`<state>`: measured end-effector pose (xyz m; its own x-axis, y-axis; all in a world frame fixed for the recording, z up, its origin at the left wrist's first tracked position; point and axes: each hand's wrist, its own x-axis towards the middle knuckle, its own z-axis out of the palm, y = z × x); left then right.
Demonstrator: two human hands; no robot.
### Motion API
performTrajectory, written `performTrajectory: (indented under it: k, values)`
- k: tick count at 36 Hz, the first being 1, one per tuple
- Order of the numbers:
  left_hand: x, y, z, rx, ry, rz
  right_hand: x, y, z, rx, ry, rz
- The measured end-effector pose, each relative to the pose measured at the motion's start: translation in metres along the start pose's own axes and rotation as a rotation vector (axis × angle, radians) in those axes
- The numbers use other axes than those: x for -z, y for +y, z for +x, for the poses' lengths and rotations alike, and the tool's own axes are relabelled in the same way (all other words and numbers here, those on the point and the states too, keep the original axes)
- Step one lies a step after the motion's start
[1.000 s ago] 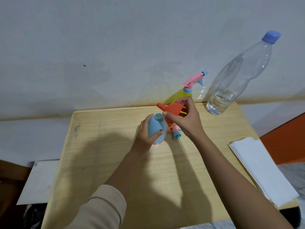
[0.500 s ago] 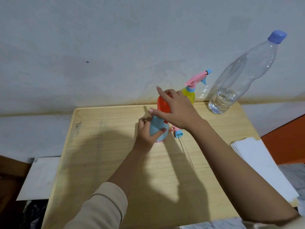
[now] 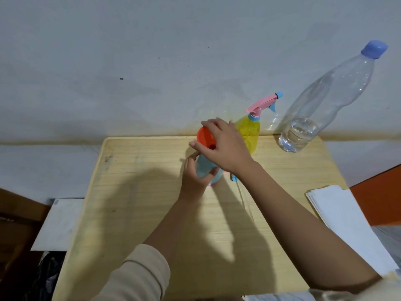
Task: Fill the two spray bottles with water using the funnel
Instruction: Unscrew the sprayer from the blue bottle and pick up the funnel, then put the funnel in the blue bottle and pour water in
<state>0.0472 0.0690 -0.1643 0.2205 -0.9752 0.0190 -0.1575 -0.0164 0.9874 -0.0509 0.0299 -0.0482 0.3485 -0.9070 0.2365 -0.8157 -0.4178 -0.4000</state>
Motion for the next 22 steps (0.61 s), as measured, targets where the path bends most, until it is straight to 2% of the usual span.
performTrajectory:
  k: [5, 10, 13, 16, 19, 22]
  values:
    - [-0.003, 0.001, -0.009, -0.044, 0.085, 0.184, 0.003, 0.005, -0.005, 0.025, 0.023, 0.103]
    - [-0.014, 0.008, -0.043, -0.141, 0.358, 0.228, 0.023, 0.024, -0.027, 0.033, 0.208, 0.357]
    - [-0.036, 0.023, -0.062, -0.201, 0.434, 0.25, 0.034, 0.05, -0.053, -0.028, 0.294, 0.441]
    - [-0.069, 0.049, -0.071, -0.32, 0.39, 0.211, 0.041, 0.086, -0.08, -0.137, 0.389, 0.469]
    - [-0.106, 0.089, -0.065, -0.405, 0.211, 0.078, 0.052, 0.127, -0.098, -0.253, 0.524, 0.49]
    - [-0.146, 0.132, -0.039, -0.384, 0.016, -0.007, 0.071, 0.167, -0.101, -0.368, 0.652, 0.505]
